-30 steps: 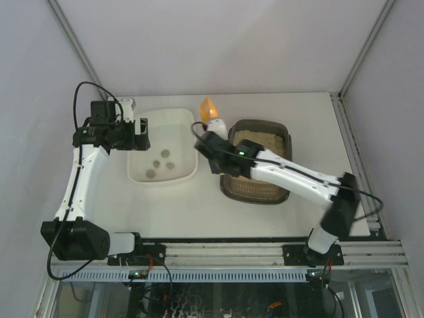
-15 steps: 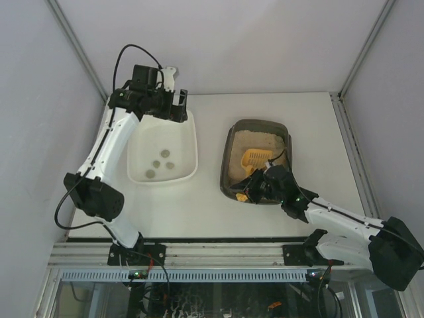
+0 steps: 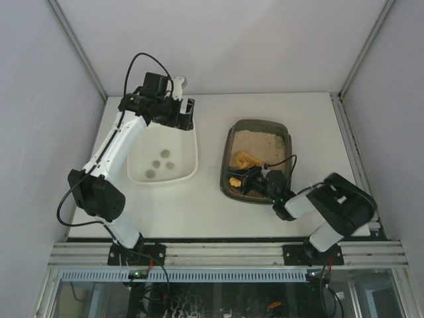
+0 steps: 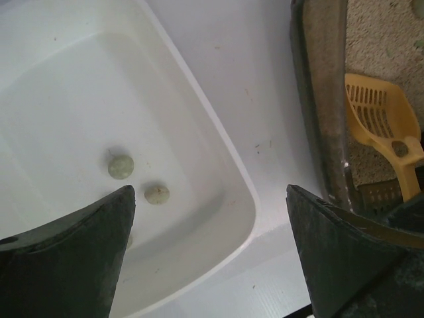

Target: Clean the litter box

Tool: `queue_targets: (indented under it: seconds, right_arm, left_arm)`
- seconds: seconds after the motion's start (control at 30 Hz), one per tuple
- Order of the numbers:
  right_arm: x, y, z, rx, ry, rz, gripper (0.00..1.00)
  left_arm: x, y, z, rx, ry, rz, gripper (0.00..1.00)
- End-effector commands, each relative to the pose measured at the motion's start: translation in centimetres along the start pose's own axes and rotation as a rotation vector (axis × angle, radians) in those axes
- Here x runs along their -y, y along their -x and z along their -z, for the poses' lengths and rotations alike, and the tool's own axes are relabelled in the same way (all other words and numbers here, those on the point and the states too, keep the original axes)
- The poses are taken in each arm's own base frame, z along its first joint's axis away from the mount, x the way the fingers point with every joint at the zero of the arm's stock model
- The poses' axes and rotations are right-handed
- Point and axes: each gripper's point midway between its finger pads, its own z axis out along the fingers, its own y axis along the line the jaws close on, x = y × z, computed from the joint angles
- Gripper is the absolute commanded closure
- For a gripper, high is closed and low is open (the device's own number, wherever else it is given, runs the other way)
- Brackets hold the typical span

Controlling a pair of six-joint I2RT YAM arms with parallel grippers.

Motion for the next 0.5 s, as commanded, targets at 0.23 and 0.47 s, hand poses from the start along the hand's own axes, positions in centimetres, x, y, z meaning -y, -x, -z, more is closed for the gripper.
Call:
queue_targets:
  seconds: [0.23,0.47]
  right_arm:
    - [-7.9,-0.4,-1.0,-0.057,0.355,-0.193,1.00]
    - [-8.5,1.1,-0.8,-0.009,0.386,-0.297,1.00]
  left_arm:
    - [-0.9,-0.3,3.2,0.109,0.063,-0.055,0.00]
    - [-0.9,-0.7,2.5,0.092,0.063,-0.042,0.00]
